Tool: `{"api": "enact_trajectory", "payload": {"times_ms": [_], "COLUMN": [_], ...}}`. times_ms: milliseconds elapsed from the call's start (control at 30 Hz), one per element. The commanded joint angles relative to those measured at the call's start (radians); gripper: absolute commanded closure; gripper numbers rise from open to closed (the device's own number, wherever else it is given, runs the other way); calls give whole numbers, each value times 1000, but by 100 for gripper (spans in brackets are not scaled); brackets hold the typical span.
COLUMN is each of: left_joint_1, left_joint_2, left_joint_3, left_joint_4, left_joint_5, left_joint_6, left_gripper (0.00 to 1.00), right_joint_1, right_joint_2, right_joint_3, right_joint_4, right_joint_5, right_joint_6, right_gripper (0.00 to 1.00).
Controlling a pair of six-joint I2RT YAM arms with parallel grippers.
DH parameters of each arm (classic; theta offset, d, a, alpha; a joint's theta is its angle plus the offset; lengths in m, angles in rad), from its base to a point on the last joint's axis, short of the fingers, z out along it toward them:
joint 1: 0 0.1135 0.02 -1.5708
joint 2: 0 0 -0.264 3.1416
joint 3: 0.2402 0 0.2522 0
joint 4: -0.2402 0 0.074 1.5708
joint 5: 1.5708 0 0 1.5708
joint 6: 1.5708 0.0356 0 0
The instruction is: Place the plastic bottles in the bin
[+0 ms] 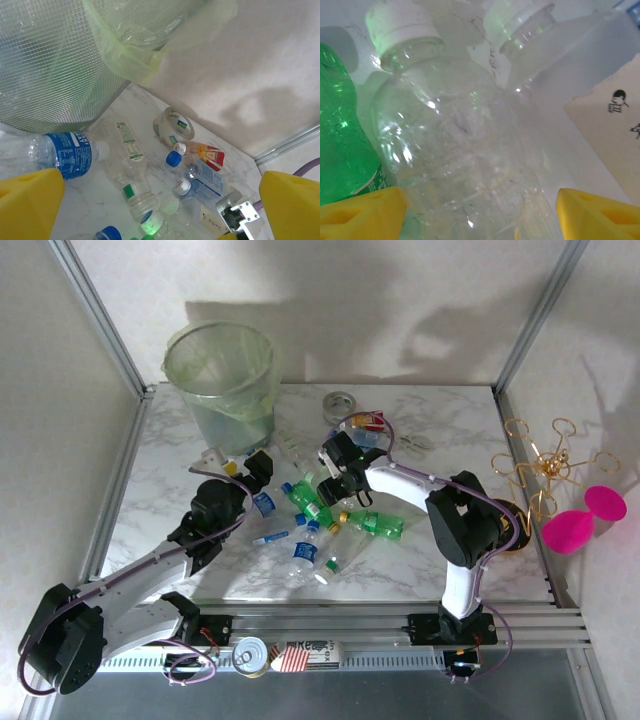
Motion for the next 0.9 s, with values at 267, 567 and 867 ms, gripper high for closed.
{"api": "enact_trajectory", "payload": {"times_ms": [267,567,867], "left_joint_1": [12,13,13], "left_joint_2": [-28,-10,-26], "left_joint_3": [-20,-20,-23], "left_joint_4": [21,53,37], "left_joint_5": [17,34,33], "left_joint_6": [-32,-57,-66], "left_gripper": [1,0,0], "right_joint_1": [50,57,56], "right_joint_2": [29,-41,-5], "right_joint_3": [-27,-84,-93], "right_joint_4": [-7,33,67], "right_joint_5": [54,-21,31], "right_joint_6": [-69,-74,-87], "right_gripper": [19,11,8]}}
